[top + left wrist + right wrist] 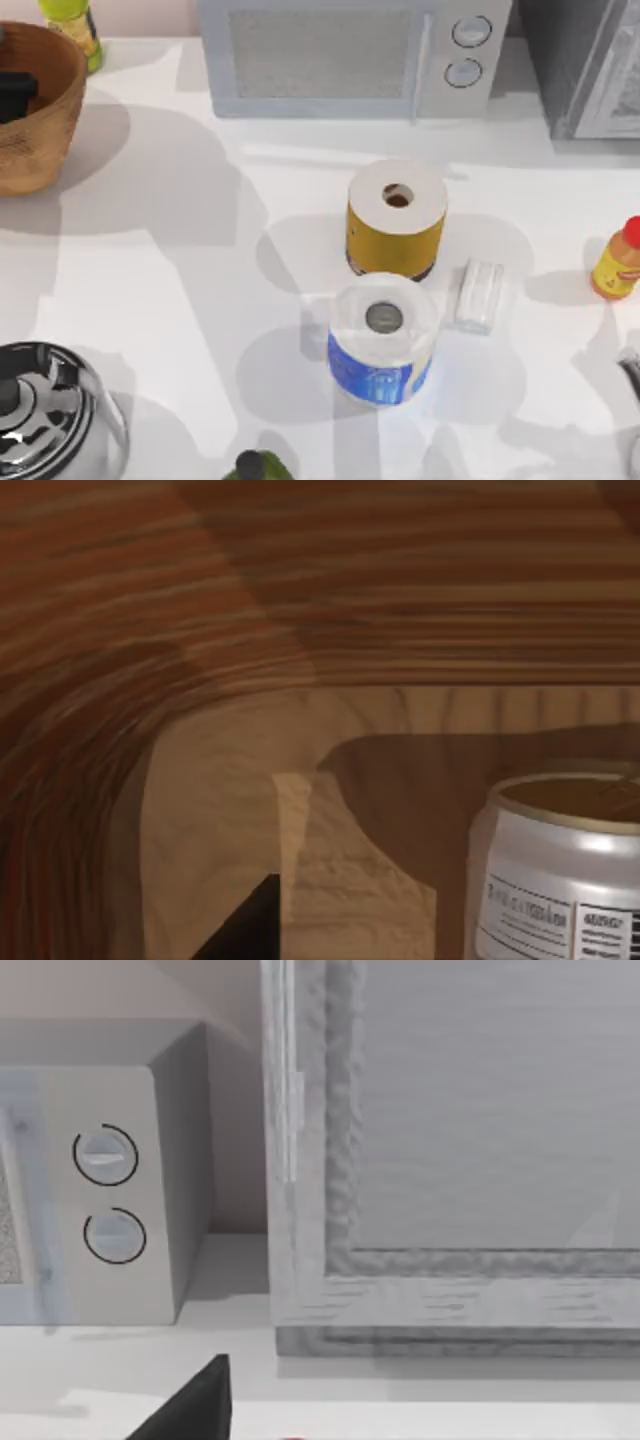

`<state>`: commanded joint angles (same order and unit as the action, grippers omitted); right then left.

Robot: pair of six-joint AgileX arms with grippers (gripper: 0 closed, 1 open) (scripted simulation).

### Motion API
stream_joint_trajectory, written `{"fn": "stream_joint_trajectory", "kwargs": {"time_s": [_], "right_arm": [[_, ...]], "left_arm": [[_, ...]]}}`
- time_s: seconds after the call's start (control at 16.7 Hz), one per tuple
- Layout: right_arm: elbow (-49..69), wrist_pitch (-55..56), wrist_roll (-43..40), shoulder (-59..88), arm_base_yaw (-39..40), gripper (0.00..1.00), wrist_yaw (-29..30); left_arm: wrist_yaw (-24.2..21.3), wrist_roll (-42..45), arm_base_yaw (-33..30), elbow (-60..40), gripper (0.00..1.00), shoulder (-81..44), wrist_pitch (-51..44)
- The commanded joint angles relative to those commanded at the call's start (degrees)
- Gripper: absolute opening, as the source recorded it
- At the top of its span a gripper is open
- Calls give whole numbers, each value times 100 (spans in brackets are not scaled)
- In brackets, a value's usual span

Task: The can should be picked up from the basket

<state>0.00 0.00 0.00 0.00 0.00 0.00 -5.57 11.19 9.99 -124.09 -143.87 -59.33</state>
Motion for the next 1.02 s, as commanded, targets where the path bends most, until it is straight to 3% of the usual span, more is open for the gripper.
{"fn": "stream_joint_trajectory", "kwargs": {"time_s": [0.48,1.02], "right_arm": [[0,0,0,0,0,100,0],[0,0,0,0,0,100,0]], "left_arm": [[0,0,0,0,2,0,0],[54,-5,25,-17,0,215,-15]]}}
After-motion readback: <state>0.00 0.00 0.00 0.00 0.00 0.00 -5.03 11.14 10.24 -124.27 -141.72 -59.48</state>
